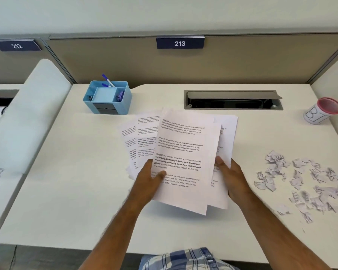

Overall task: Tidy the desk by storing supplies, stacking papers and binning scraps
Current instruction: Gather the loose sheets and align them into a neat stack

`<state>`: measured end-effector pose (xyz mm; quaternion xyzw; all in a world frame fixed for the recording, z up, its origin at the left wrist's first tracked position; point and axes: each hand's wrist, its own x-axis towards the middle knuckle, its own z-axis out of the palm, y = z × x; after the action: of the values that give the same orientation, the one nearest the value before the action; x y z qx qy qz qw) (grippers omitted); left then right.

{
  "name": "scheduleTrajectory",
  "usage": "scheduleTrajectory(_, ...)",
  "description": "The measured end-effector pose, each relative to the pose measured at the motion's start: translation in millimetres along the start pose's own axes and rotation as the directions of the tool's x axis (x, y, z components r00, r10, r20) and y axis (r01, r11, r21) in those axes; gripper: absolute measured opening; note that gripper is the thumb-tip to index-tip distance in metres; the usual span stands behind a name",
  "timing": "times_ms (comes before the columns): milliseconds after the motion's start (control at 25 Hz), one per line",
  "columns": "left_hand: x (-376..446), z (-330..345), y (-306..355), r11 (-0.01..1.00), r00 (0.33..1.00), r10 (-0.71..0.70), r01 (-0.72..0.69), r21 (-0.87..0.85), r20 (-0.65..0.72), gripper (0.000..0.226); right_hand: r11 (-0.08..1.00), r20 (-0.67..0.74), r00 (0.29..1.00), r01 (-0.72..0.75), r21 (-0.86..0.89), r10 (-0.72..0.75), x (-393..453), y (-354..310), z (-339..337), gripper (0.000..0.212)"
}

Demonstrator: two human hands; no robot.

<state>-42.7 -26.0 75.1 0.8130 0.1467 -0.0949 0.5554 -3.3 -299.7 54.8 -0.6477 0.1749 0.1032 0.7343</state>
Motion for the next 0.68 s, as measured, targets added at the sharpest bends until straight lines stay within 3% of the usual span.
scheduleTrajectory(200,-2.3,3.5,2.4,0.999,0.999,-0.013,0.014,-0.034,0.032,0.037,1.000,0.015,1.000,0.006,-0.016,-0.006,-6.2,-10.4,17.5,0.052)
scheduleTrajectory(360,-5.6,4.7,8.3,0.980,0.987,-0.103,0.122,-0.157,0.125,0.042,1.000,0.071,0.997,0.003,-0.011,-0.003,-7.5,-11.1,20.8,0.030)
scheduleTrajectory(680,6.6,-13.0,25.5,0.966,0.989,-0.009,0.047,-0.255,0.150,0.035,0.973,0.163,0.979,0.153,-0.175,-0.125,-15.1,-24.1,26.8,0.020)
